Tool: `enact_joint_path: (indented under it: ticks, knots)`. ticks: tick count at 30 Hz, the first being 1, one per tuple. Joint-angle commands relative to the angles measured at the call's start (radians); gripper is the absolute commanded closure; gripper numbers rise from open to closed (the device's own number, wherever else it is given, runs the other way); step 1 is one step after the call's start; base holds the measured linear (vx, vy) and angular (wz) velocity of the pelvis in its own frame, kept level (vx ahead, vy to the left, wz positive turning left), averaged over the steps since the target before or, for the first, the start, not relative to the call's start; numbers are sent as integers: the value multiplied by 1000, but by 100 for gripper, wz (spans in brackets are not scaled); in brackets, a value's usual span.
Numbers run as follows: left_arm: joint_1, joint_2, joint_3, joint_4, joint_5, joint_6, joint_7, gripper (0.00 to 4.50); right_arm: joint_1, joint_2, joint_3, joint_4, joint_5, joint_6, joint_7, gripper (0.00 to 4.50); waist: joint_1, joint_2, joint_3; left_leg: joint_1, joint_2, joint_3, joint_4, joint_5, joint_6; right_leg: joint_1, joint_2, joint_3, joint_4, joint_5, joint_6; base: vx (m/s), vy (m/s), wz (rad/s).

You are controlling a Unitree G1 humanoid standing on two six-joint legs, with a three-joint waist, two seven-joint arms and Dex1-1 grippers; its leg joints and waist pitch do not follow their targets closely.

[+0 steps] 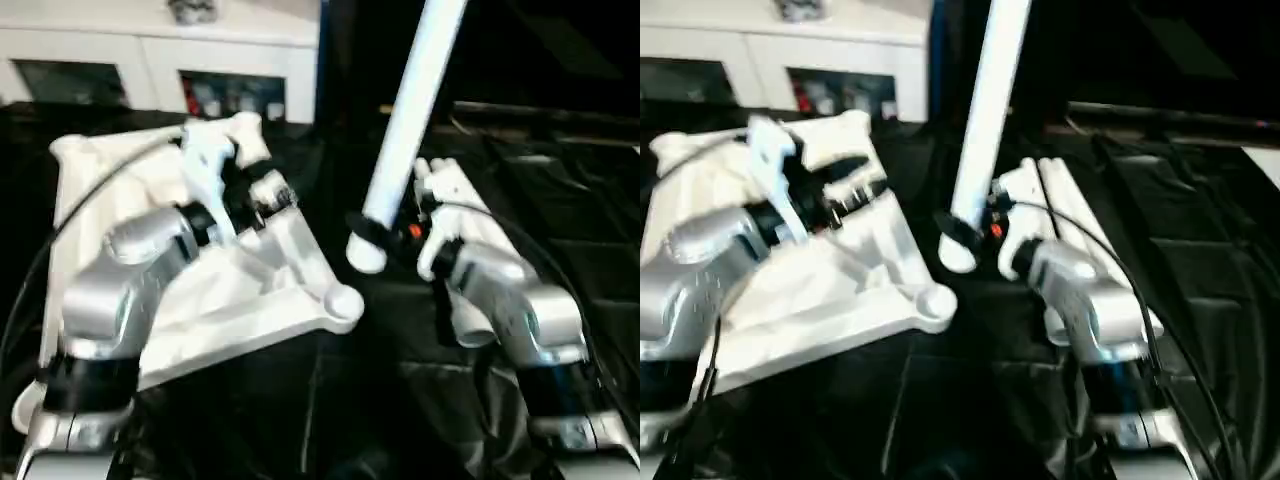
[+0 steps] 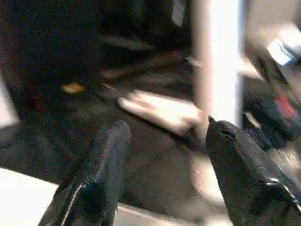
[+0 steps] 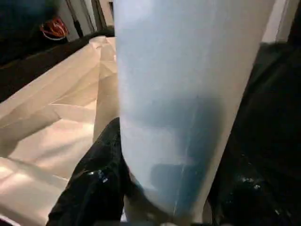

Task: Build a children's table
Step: Pick table leg, then insert table leg to table base

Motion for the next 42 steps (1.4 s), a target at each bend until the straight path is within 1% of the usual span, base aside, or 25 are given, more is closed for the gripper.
enact_joint_path:
  ticks: [1,2,3,4,5,6,7,8,10,11,12,13,14,17,19,20,21,23,25,28,29,31,35,37,42]
  knots:
    - [53,36,-86,-10,49,-28,-64,150,11,-7,-7,-12,3,-19,17,262,-2,4,-68,26,60,-24,-78,-159,-35,31,-95,51,-68,-120,-137,0,0,0]
    - [74,45,-105,-16,50,-22,-84,150,15,-4,-2,-11,7,-25,31,262,-3,10,-67,25,60,-24,-79,-161,-38,30,-95,51,-67,-124,-134,0,0,0]
    - [91,52,-119,-16,53,-19,-99,150,18,-1,1,-8,10,-30,39,262,-5,7,-69,27,59,-23,-79,-164,-42,30,-93,51,-68,-119,-134,0,0,0]
    - [107,63,-139,-6,74,-33,-108,150,20,5,5,2,5,-40,37,262,-3,15,-69,27,60,-25,-79,-166,-42,29,-94,50,-68,-115,-135,0,0,0]
    - [126,76,-161,6,100,-49,-117,150,24,12,11,10,-5,-51,35,262,-6,11,-69,26,59,-24,-80,-169,-45,30,-93,50,-68,-106,-137,0,0,0]
    - [139,86,-174,12,114,-56,-122,150,28,15,16,8,-8,-56,35,262,-8,12,-68,27,58,-24,-80,-179,-46,28,-93,51,-69,-104,-143,0,0,0]
    - [156,101,-188,19,132,-65,-125,150,37,19,22,-4,-12,-57,32,262,-10,9,-68,26,58,-24,-81,-181,-46,30,-92,50,-69,-106,-144,0,0,0]
    - [175,114,-196,26,143,-68,-123,150,52,19,30,-32,-12,-52,33,262,-9,11,-68,28,59,-25,-81,-185,-45,29,-93,51,-69,-111,-144,0,0,0]
    - [178,119,-197,37,150,-72,-118,150,56,18,36,-39,-13,-53,36,262,-12,7,-67,28,59,-24,-82,-184,-44,30,-92,50,-69,-116,-141,0,0,0]
    - [181,123,-200,51,164,-83,-111,179,62,16,42,-42,-17,-58,40,262,-11,13,-67,29,59,-26,-82,-192,-46,28,-93,50,-69,-125,-143,0,0,0]
    - [185,131,-202,60,177,-84,-105,179,66,13,50,-47,-21,-57,46,262,-12,16,-66,29,60,-27,-85,-210,-51,27,-91,50,-72,-134,-142,0,0,0]
    - [190,137,-198,57,175,-72,-110,187,67,9,63,-60,-23,-54,61,262,-12,14,-67,30,60,-27,-84,-215,-53,27,-92,50,-71,-135,-144,0,0,0]
    - [192,137,-193,51,164,-59,-116,190,67,7,66,-66,-21,-51,67,262,-12,8,-66,28,60,-27,-85,-210,-51,30,-95,50,-69,-133,-148,0,0,0]
    - [198,147,-201,53,172,-59,-130,232,64,12,72,-52,-27,-59,67,262,-13,10,-67,27,59,-26,-83,-192,-43,28,-95,50,-67,-117,-156,0,0,0]
    - [199,147,-203,56,174,-51,-130,237,60,9,83,-42,-37,-65,71,262,-14,4,-67,27,59,-25,-83,-187,-40,29,-94,50,-67,-112,-159,0,0,0]
    - [197,142,-201,68,175,-50,-131,247,55,8,91,-39,-39,-65,77,262,-14,7,-66,27,59,-26,-83,-184,-40,29,-94,50,-66,-111,-161,0,0,0]
    - [197,142,-201,68,175,-50,-131,247,55,8,91,-39,-39,-65,77,262,-14,5,-67,27,59,-25,-82,-182,-37,29,-95,50,-66,-113,-161,0,0,0]
    - [192,152,-215,93,195,-65,-139,275,50,9,99,-31,-50,-76,77,262,-15,6,-66,27,58,-25,-82,-182,-35,29,-95,51,-68,-122,-157,0,0,0]
    - [191,156,-220,92,197,-63,-144,281,48,9,98,-30,-52,-79,76,262,-15,8,-66,28,59,-25,-82,-186,-37,28,-95,51,-69,-127,-156,0,0,0]
    - [192,163,-221,72,189,-27,-151,320,46,11,94,-36,-53,-73,76,262,-16,9,-67,29,60,-25,-82,-188,-40,28,-94,50,-66,-115,-162,0,0,0]
    - [190,165,-222,70,192,-20,-149,323,46,10,94,-36,-55,-73,76,262,-17,6,-66,28,59,-24,-82,-186,-38,28,-94,51,-67,-111,-164,0,0,0]
    - [185,170,-223,69,200,0,-144,336,47,9,96,-38,-57,-74,77,262,-17,7,-66,28,59,-24,-81,-182,-36,29,-95,51,-67,-114,-166,0,0,0]
    - [170,175,-225,80,210,19,-148,372,46,9,100,-33,-59,-76,81,262,-17,5,-66,28,58,-23,-81,-180,-33,29,-95,51,-68,-122,-164,0,0,0]
    - [161,178,-224,86,209,25,-154,396,42,6,104,-26,-62,-73,86,262,-17,3,-66,28,59,-24,-81,-179,-32,29,-95,51,-68,-123,-164,0,0,0]
    - [150,196,-227,68,187,55,-205,428,33,-10,121,-13,-71,-71,116,262,-18,3,-65,28,58,-24,-81,-178,-32,29,-95,51,-69,-144,-162,0,0,0]
